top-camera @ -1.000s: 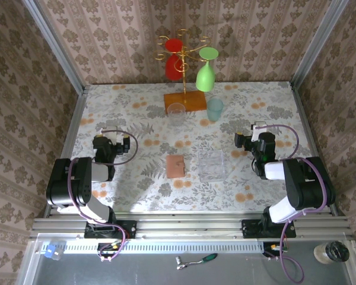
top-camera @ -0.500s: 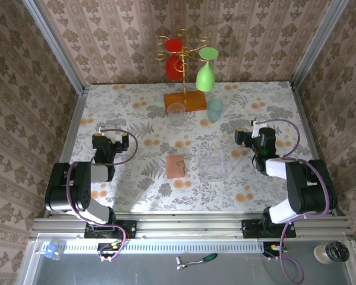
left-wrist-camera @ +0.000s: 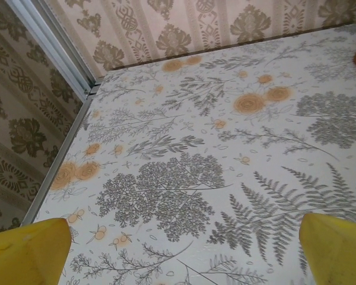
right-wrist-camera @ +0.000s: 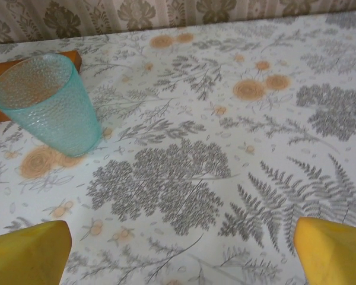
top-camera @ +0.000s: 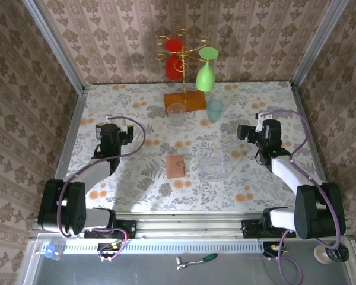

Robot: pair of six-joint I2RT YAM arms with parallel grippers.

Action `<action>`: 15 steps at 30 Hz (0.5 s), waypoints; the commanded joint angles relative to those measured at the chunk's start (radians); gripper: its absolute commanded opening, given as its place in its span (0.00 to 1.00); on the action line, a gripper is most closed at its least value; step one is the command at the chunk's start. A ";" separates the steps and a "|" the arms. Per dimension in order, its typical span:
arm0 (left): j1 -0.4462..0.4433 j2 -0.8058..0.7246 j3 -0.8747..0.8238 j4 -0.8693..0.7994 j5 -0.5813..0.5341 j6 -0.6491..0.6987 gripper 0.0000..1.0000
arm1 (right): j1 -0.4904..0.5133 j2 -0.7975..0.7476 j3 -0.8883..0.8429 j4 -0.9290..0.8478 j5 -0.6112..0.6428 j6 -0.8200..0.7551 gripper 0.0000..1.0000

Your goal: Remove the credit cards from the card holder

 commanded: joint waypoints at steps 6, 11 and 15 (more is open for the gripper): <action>-0.064 -0.110 0.083 -0.412 0.072 -0.207 1.00 | 0.080 -0.072 0.104 -0.388 -0.054 0.178 0.89; -0.080 -0.134 0.121 -0.572 0.219 -0.348 1.00 | 0.121 -0.073 0.163 -0.581 -0.116 0.251 0.79; -0.089 -0.162 0.114 -0.656 0.288 -0.462 1.00 | 0.194 -0.098 0.170 -0.660 -0.090 0.271 0.73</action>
